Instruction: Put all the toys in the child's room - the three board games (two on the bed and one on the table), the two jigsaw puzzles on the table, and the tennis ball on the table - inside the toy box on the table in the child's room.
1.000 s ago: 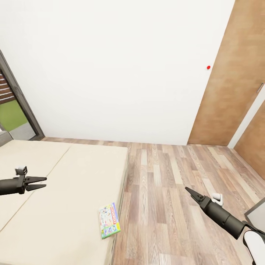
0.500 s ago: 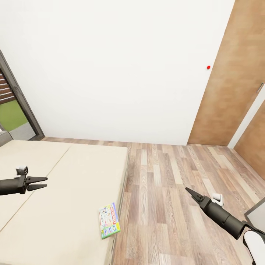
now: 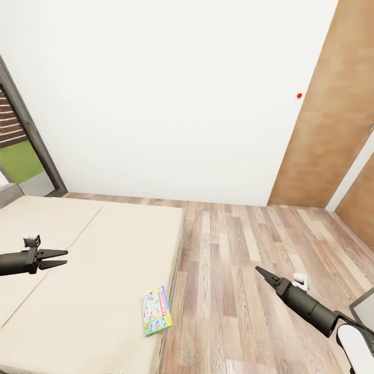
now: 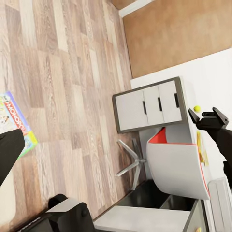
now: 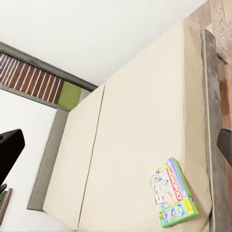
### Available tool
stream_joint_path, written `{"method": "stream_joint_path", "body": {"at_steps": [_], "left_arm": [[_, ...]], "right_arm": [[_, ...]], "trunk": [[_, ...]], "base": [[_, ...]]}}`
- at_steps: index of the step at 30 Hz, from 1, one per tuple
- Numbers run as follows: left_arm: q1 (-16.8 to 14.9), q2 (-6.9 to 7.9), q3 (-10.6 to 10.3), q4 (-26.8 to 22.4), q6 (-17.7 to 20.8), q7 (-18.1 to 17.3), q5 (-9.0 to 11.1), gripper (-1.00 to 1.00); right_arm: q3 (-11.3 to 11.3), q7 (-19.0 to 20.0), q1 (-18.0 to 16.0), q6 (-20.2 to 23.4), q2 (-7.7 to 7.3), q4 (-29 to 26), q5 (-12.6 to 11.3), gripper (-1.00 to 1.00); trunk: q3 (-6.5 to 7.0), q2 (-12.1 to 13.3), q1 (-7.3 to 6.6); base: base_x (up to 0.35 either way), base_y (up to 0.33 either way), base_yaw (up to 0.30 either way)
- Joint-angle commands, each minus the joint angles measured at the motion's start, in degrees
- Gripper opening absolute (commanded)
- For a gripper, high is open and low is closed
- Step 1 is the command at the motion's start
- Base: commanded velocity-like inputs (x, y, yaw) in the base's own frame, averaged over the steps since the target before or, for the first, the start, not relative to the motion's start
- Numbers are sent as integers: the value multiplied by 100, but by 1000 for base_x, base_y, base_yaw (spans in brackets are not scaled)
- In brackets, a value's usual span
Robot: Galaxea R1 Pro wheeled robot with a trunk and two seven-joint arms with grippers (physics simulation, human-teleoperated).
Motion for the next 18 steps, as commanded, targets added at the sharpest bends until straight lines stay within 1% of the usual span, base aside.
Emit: {"method": "stream_joint_path", "body": {"at_steps": [1,11,14,18], "left_arm": [[-11,5,-39,3,61,-26,20,100],[-11,5,-36,7,61,-26,20,100],[-11,5,-35,6,61,-26,20,100],[-11,5,-33,3,61,-26,20,100]], "right_arm": [[1,4,-3,35,0,-3,-8,100],[40,-75,-5,37,0,-3,-12,100],[42,-79,-4,36,0,-3,-12,100],[47,-82,-4,32,0,-3,-12,100]], "trunk": [[-8,-9,2],[10,-9,2],[12,-9,2],[13,-9,2]], "base": [[0,0,205],[0,0,244],[0,0,138],[0,0,64]]}}
